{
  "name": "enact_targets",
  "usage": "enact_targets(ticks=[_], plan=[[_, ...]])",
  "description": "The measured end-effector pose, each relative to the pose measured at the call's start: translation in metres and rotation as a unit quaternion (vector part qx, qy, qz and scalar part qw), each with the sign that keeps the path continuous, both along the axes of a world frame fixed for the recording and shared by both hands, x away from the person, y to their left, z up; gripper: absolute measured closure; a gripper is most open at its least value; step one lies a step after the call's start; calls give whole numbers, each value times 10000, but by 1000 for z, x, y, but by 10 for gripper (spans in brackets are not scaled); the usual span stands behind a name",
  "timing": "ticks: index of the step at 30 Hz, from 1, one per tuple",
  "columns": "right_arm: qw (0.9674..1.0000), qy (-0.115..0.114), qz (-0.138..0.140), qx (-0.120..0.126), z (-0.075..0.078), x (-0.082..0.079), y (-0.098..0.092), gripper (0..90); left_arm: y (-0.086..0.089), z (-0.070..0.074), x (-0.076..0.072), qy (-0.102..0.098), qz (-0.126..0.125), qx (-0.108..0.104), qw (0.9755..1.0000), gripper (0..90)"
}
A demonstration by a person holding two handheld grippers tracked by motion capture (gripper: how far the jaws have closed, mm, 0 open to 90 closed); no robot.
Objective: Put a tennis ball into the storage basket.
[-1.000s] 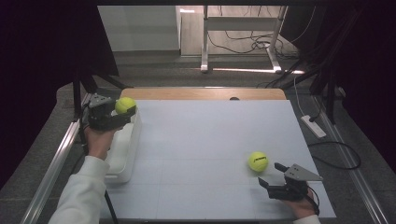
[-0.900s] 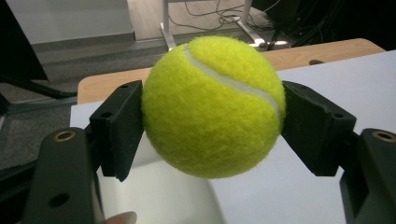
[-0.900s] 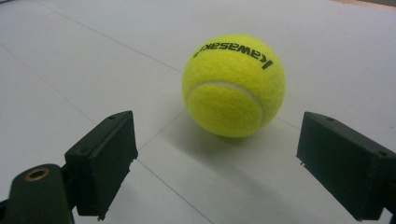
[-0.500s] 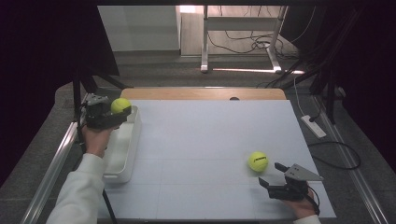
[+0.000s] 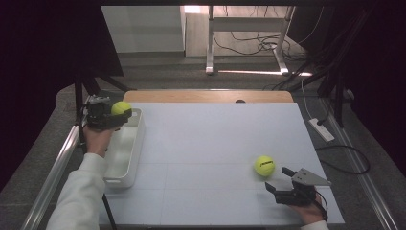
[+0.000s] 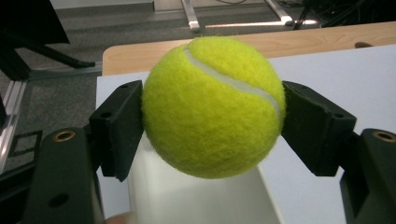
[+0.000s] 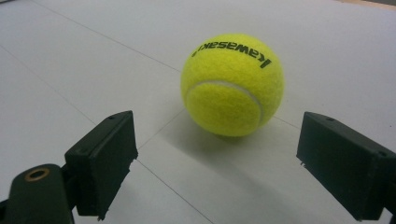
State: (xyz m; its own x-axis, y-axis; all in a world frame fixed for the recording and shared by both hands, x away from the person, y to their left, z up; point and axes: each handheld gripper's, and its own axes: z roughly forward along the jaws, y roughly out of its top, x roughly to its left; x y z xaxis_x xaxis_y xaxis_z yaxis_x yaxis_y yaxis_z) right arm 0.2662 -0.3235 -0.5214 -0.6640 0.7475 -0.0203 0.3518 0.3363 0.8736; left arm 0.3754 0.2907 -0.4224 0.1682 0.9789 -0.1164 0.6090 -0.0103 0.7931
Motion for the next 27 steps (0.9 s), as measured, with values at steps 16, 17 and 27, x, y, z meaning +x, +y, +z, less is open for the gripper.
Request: enact_targets(ticks=[16,17,27], plan=[[10000,1,1,-6,0,0,-1,118,0,-15,15,415,-23,-27,9991,263],[10000,1,-2,-6,0,0,-1,118,0,-15,16,432,-25,-25,9991,263],[10000,3,1,-19,0,-1,-1,118,0,-23,21,686,-30,119,9976,263]])
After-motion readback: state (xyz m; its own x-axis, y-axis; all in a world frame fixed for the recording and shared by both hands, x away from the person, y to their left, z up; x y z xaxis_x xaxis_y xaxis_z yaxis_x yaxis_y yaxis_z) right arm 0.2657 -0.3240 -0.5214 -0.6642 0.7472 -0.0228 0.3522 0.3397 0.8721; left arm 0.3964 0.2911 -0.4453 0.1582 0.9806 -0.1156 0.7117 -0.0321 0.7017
